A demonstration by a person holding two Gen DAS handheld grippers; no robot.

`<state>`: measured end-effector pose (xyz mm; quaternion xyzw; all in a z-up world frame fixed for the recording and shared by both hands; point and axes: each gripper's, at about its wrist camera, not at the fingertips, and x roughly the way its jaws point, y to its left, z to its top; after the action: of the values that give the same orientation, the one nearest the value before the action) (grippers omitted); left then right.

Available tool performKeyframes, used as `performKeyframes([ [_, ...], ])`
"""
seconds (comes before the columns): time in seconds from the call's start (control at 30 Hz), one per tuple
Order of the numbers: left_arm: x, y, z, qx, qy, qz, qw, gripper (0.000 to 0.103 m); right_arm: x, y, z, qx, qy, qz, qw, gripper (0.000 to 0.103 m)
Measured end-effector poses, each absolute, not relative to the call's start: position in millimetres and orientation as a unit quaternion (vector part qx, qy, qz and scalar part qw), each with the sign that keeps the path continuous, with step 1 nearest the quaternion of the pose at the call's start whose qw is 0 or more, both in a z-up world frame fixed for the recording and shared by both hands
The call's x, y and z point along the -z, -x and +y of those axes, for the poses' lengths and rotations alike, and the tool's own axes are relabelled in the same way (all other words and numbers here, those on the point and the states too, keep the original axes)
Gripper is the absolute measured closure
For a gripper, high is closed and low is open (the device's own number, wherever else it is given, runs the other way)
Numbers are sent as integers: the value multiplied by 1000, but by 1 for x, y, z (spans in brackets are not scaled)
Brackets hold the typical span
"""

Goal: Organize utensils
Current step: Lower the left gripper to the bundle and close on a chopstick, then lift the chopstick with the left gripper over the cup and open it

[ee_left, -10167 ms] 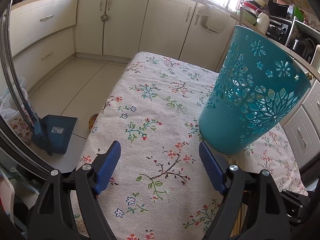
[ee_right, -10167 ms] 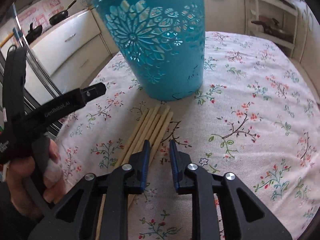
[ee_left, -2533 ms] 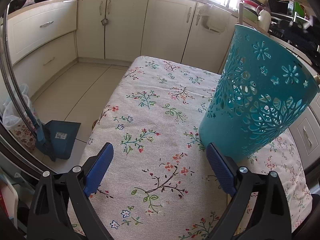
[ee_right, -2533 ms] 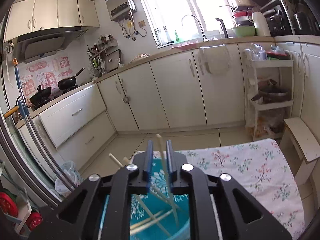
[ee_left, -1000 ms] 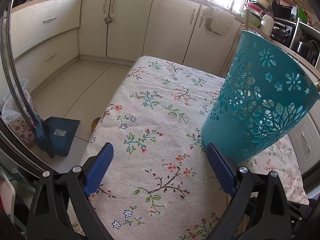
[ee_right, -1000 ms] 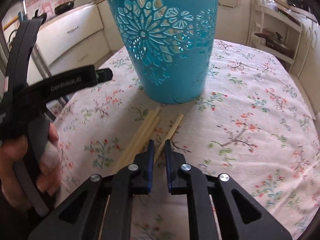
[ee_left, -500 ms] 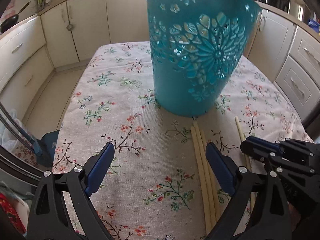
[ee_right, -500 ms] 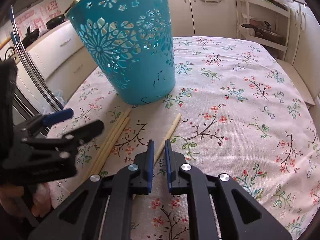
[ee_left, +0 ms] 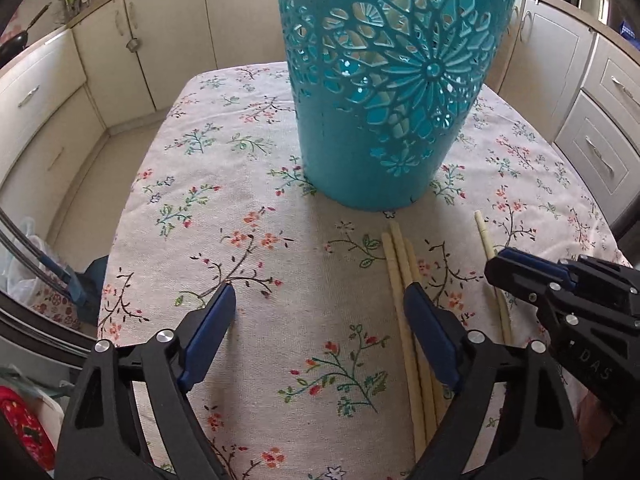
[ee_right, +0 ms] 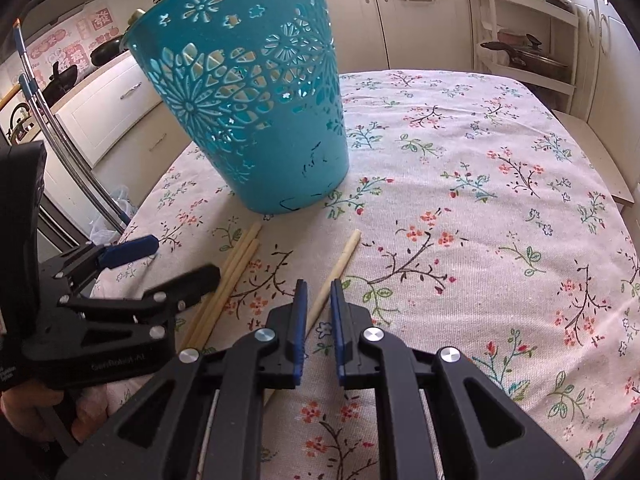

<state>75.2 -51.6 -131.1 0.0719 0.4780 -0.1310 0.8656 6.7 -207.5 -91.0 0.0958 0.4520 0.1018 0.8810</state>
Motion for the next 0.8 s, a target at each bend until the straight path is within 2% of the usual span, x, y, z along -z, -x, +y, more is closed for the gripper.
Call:
performKeyframes([
  [0.23, 132, -74, -53, 126, -78, 477, 867, 33, 91, -9, -208, -105, -85, 455, 880, 90],
  [0.3, 131, -76, -53, 127, -78, 475, 867, 43, 90, -12, -204, -106, -68, 455, 882, 91],
  [0.37, 129, -77, -53, 132, -78, 474, 867, 59, 90, -13, -198, -120, -39, 456, 881, 91],
  [0.43, 128, -77, -52, 138, -76, 477, 864, 68, 89, -13, -196, -132, -19, 459, 878, 91],
  [0.6, 126, -80, -51, 145, -71, 490, 857, 69, 90, -16, -216, -117, -56, 464, 876, 92],
  [0.63, 126, -79, -51, 147, -68, 490, 857, 76, 90, -16, -215, -116, -55, 463, 877, 92],
  [0.67, 127, -80, -51, 149, -66, 488, 857, 89, 90, -16, -213, -115, -50, 460, 879, 92],
  [0.73, 127, -82, -50, 153, -60, 491, 856, 96, 91, -16, -211, -117, -52, 453, 882, 92],
  [0.8, 126, -85, -45, 158, -36, 496, 853, 98, 93, -15, -214, -121, -66, 451, 882, 92],
])
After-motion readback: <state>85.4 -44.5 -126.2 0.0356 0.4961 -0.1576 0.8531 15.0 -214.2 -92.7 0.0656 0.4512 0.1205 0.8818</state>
